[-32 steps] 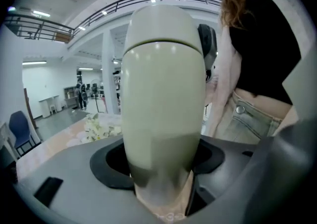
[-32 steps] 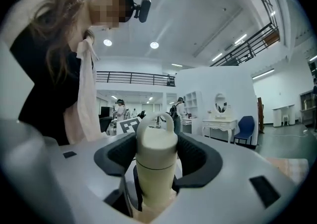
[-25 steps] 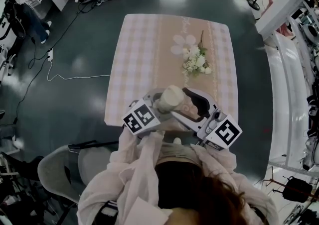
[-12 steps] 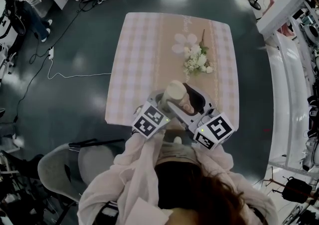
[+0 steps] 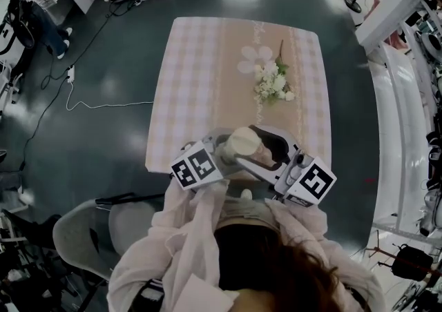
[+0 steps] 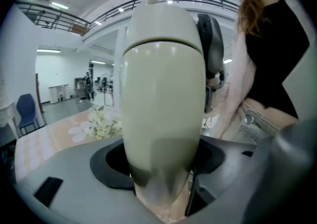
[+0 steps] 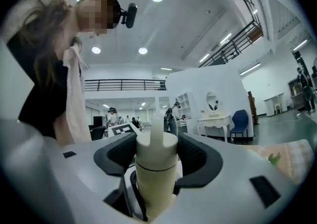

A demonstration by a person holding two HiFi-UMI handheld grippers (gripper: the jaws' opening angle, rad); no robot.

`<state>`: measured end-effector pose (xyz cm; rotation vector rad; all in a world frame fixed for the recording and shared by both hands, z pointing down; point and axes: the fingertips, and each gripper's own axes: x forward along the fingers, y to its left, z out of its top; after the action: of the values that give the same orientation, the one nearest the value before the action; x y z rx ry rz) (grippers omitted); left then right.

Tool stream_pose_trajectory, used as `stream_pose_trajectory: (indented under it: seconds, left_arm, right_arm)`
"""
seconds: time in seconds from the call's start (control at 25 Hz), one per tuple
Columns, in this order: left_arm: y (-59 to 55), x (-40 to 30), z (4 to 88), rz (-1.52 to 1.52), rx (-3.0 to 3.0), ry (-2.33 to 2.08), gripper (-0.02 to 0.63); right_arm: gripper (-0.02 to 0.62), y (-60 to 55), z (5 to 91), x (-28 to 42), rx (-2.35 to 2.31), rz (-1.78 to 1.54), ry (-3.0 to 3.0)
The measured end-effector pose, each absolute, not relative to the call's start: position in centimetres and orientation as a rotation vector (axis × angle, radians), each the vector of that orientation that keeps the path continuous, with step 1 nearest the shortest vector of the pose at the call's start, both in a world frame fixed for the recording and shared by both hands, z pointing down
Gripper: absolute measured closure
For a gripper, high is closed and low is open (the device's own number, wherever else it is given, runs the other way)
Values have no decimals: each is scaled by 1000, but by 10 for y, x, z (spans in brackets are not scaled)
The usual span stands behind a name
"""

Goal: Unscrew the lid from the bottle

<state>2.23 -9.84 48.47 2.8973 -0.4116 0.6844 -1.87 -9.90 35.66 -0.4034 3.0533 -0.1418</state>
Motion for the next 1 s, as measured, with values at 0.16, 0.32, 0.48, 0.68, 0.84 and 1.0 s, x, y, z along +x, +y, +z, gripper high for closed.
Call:
stream_pose_trajectory:
  seconds: [0.16, 0.32, 0.48, 0.68, 0.84, 1.0]
  left_arm:
    - [-91, 20, 486, 738, 2964, -285, 290]
    - [-113, 11, 491, 732, 2898, -502, 290]
    - [-134, 1, 496, 769, 2826, -773, 290]
    - [-143, 4, 494, 739, 2746, -971, 290]
    - [-140, 10, 495, 676, 2731, -953, 291]
    - [-129, 13, 493, 684, 2800, -793, 291]
  right_arm:
    - [318, -91, 357, -19, -325, -116, 3068]
    - [318, -110, 363, -14, -530, -200, 3015]
    - [309, -124, 362, -11, -673, -276, 2937]
    - [293, -132, 370, -16, -817, -316, 2927]
    - [314, -130, 370, -19, -812, -298, 2933]
    - [313, -120, 368, -21, -679, -246, 2987]
